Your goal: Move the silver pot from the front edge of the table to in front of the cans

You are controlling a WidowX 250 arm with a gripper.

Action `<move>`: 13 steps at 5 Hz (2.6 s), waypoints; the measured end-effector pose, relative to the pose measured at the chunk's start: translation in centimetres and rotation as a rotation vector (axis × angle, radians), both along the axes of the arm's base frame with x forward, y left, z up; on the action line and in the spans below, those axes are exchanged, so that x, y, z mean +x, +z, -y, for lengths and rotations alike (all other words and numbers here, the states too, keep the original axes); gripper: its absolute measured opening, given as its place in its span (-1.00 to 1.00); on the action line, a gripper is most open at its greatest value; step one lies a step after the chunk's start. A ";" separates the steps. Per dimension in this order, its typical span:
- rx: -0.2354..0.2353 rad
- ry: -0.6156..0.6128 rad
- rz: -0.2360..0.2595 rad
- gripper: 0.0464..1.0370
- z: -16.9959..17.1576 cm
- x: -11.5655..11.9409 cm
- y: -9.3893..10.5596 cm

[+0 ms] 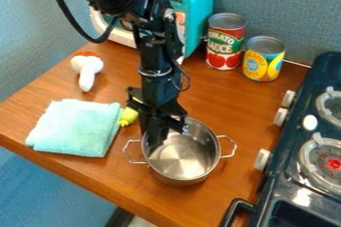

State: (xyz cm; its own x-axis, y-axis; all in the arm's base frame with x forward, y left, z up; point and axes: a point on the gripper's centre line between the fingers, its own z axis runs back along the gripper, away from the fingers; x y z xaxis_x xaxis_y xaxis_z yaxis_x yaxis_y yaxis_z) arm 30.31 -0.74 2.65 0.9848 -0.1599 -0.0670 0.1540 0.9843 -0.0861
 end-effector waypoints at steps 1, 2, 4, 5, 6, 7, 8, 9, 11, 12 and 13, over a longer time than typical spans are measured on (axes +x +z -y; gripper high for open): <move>-0.040 0.015 0.094 -0.89 0.6 0.5 3.6; -0.124 0.051 0.156 -0.89 1.2 1.6 5.8; -0.242 0.165 0.139 -0.89 0.0 6.0 5.7; -0.206 0.233 0.105 -0.89 -0.6 8.0 4.6; -0.136 0.307 0.101 -0.89 0.0 9.6 3.7; -0.111 0.309 0.105 -0.89 1.8 11.0 3.3; -0.103 0.326 0.084 -0.89 1.8 11.9 2.5; -0.068 0.356 0.040 -0.89 1.4 12.0 0.8; -0.084 0.365 -0.011 -0.82 1.4 11.3 -0.3; -0.117 0.374 -0.009 -0.44 1.0 11.1 -0.5; -0.118 0.420 0.027 0.12 0.3 10.7 0.2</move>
